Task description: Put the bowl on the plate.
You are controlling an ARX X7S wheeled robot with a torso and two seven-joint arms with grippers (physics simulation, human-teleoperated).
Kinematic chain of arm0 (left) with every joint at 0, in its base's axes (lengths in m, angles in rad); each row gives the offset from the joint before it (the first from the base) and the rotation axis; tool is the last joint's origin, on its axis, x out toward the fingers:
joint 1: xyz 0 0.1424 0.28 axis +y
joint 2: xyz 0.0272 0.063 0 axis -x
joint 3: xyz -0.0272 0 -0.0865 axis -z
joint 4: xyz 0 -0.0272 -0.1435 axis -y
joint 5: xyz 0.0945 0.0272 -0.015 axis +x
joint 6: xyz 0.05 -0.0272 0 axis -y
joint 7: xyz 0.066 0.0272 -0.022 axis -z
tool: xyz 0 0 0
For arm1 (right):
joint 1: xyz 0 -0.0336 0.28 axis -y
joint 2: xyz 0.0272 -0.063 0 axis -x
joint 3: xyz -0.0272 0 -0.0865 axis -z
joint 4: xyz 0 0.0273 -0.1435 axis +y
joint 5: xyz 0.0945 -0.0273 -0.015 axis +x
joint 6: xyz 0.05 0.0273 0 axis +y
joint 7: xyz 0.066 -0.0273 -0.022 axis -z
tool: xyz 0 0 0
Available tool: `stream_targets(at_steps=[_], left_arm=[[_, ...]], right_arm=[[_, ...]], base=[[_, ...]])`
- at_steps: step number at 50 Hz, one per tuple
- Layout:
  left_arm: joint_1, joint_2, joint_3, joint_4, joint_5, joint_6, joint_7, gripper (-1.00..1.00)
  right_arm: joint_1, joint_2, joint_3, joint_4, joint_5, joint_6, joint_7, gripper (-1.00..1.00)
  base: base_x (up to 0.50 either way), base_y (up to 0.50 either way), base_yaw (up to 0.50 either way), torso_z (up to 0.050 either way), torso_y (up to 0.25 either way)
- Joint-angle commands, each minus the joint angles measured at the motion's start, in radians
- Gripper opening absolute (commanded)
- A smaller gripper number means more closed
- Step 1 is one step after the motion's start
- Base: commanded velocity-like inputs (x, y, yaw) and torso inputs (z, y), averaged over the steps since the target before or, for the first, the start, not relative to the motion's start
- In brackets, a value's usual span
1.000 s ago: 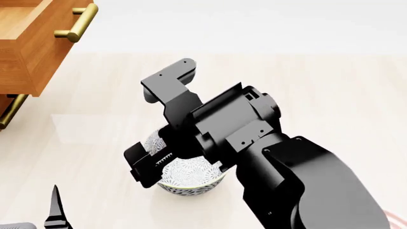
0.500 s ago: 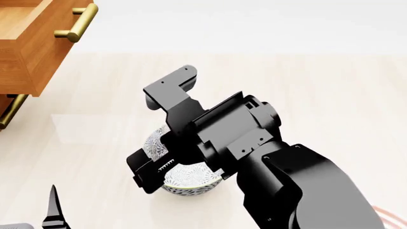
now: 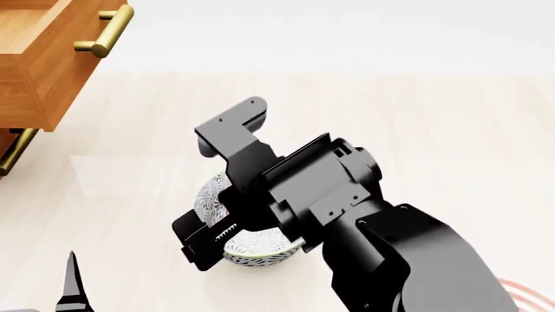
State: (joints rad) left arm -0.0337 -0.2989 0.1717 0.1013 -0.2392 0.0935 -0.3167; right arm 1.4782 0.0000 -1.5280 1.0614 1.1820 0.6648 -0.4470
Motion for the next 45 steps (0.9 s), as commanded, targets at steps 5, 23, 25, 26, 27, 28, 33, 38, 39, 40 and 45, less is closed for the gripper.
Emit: stream_targets(at_steps=[5, 23, 25, 26, 27, 28, 33, 38, 39, 40, 45], left_arm=[[0.004, -0.006, 0.009, -0.002, 0.0, 0.027, 0.01, 1.0], [0.018, -0.016, 0.014, 0.011, 0.029, 0.069, -0.001, 1.0], [0.017, -0.016, 0.014, 0.012, 0.028, 0.07, -0.001, 1.0], [0.016, -0.015, 0.014, 0.006, 0.029, 0.078, -0.001, 1.0], [0.016, -0.015, 0.014, 0.007, 0.029, 0.077, -0.002, 1.0], [0.016, -0.013, 0.015, -0.002, 0.031, 0.085, -0.001, 1.0], [0.013, -0.005, 0.016, -0.054, 0.036, 0.137, 0.007, 1.0], [0.005, 0.005, 0.017, -0.112, 0.036, 0.186, 0.017, 1.0], [0.002, 0.011, 0.018, -0.144, 0.039, 0.216, 0.022, 1.0], [0.0, 0.016, 0.019, -0.168, 0.042, 0.237, 0.026, 1.0], [-0.009, 0.028, 0.024, -0.24, 0.048, 0.297, 0.038, 1.0]], right_arm=[[-0.015, 0.0, 0.001, -0.002, -0.02, 0.01, 0.001, 1.0], [-0.014, 0.0, 0.003, -0.006, -0.027, 0.016, 0.003, 1.0], [-0.013, 0.0, 0.003, -0.005, -0.027, 0.017, 0.004, 1.0], [-0.013, 0.0, 0.003, -0.005, -0.027, 0.017, 0.003, 1.0], [-0.014, 0.0, 0.003, -0.004, -0.027, 0.017, 0.004, 1.0], [-0.015, 0.0, 0.001, -0.005, -0.031, 0.018, 0.002, 1.0], [-0.013, 0.0, 0.003, -0.006, -0.031, 0.022, 0.005, 1.0], [-0.014, 0.0, 0.003, -0.006, -0.031, 0.021, 0.005, 1.0], [-0.016, 0.0, 0.002, -0.006, -0.034, 0.021, 0.004, 1.0], [-0.017, 0.0, 0.003, -0.005, -0.035, 0.02, 0.003, 1.0], [-0.018, 0.0, 0.003, -0.003, -0.036, 0.022, 0.005, 1.0]], base=[[0.0, 0.0, 0.0, 0.0, 0.0], [0.0, 0.0, 0.0, 0.0, 0.0], [0.0, 0.0, 0.0, 0.0, 0.0], [0.0, 0.0, 0.0, 0.0, 0.0], [0.0, 0.0, 0.0, 0.0, 0.0], [0.0, 0.0, 0.0, 0.0, 0.0], [0.0, 0.0, 0.0, 0.0, -0.016], [0.0, 0.0, 0.0, 0.0, -0.106], [0.0, 0.0, 0.0, 0.0, -0.135], [0.0, 0.0, 0.0, 0.0, -0.133], [0.0, 0.0, 0.0, 0.0, -0.132]])
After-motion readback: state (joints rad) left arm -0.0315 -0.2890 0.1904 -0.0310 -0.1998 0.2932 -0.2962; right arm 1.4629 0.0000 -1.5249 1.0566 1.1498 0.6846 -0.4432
